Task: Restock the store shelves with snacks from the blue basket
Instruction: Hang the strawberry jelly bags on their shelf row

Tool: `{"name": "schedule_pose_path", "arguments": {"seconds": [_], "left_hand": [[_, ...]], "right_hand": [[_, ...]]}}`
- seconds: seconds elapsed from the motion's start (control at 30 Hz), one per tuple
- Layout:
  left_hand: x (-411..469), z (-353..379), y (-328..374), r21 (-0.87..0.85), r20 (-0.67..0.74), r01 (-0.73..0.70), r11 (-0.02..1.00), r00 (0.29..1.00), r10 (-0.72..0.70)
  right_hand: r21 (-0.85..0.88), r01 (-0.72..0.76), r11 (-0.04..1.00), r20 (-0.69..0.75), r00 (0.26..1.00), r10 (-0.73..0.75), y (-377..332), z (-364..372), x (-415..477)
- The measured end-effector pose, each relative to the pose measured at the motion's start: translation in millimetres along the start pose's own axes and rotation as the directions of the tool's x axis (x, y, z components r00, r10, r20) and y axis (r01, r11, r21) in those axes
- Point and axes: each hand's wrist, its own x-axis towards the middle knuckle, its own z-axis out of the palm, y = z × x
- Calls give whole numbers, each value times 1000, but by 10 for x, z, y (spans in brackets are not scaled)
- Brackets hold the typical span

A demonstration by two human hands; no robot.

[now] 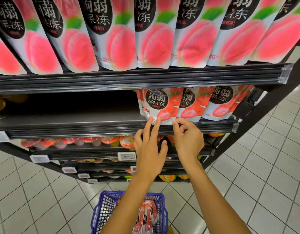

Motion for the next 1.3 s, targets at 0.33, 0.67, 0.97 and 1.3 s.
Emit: {"name": "schedule_pose_path", "arguments": {"seconds": [0.33, 0.67, 0.97, 1.3], "left_hand": [[8, 24, -8, -6, -17, 14, 1000, 1000, -14], [-10, 36, 9, -11, 17, 28, 1000, 999, -28], [9, -50, -48, -87, 16, -15, 996, 1000, 16], [-242, -152, -436, -210, -43, -22, 978, 999, 14]], "right_hand": [[12, -33, 999, 10, 999, 33, -24, -3, -21], [-18, -45, 999, -13, 999, 44, -35, -3, -41], [48, -22, 999, -38, 999, 23, 40, -5, -114], [310, -3, 951, 173, 983, -53, 94, 47, -558]]}}
